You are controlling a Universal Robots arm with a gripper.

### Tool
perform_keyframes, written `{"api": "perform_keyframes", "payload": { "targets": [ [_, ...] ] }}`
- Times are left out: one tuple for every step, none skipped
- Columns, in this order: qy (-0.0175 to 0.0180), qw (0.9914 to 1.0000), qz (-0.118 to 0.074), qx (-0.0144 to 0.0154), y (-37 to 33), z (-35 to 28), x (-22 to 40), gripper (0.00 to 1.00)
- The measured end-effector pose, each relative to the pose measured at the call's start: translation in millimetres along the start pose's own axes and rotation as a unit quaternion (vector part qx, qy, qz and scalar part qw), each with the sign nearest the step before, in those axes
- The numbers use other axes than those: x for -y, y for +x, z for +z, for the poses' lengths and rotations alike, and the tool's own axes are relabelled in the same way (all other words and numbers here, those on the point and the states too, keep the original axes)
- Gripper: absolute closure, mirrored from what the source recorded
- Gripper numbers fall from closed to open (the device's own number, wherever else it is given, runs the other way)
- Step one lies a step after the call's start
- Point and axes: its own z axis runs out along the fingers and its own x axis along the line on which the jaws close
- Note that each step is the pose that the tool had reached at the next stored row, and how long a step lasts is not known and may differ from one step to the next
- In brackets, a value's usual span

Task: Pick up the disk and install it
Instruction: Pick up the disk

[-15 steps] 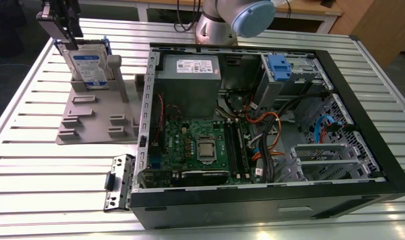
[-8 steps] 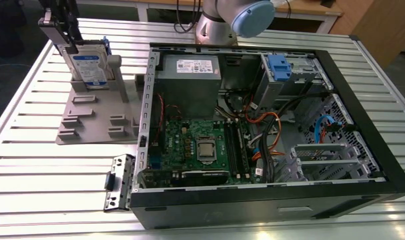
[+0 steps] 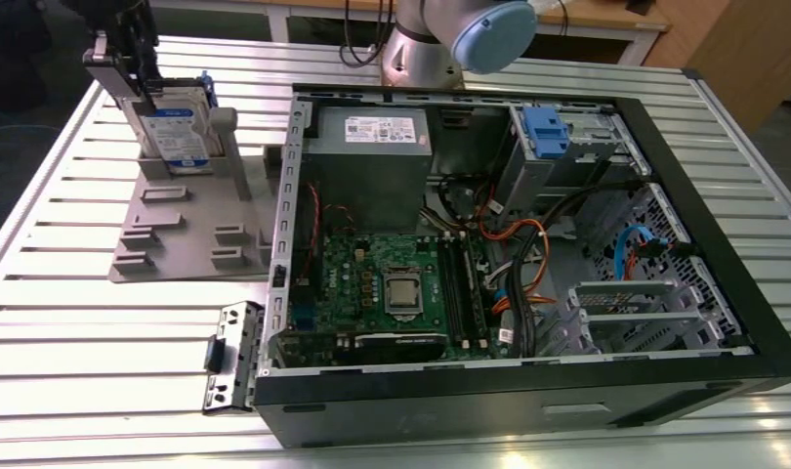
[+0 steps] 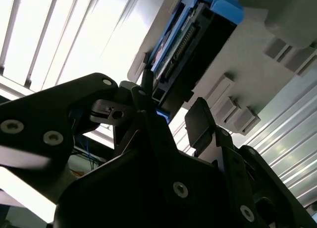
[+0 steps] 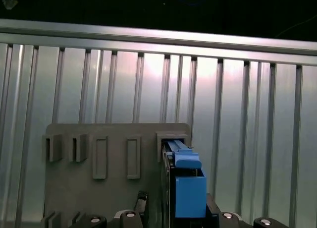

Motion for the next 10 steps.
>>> {"api": "perform_keyframes", "payload": {
  "targets": [
    [0.0000,1.00000,0.000,0.0000,0.0,1.8,0.0,0.47],
    [0.0000,1.00000,0.000,0.0000,0.0,3.6,0.1,0.47],
    [0.0001,1.00000,0.000,0.0000,-0.1,5.4,0.1,0.47],
    [0.0001,1.00000,0.002,0.0000,-0.4,7.4,0.1,0.47],
    [0.0001,1.00000,0.003,0.0000,-0.7,9.2,0.1,0.47],
    [0.0002,0.99999,0.004,0.0000,-1.1,10.7,0.2,0.47],
    [0.0001,0.99999,0.004,0.0000,-1.4,11.4,0.2,0.47],
    [0.0001,0.99999,0.004,0.0000,-1.5,11.9,0.3,0.47],
    [0.0001,0.99999,0.004,0.0000,-1.5,11.9,0.3,0.47],
    [0.0000,0.99999,0.004,0.0000,-1.5,11.8,0.2,0.47]
  ]
}}
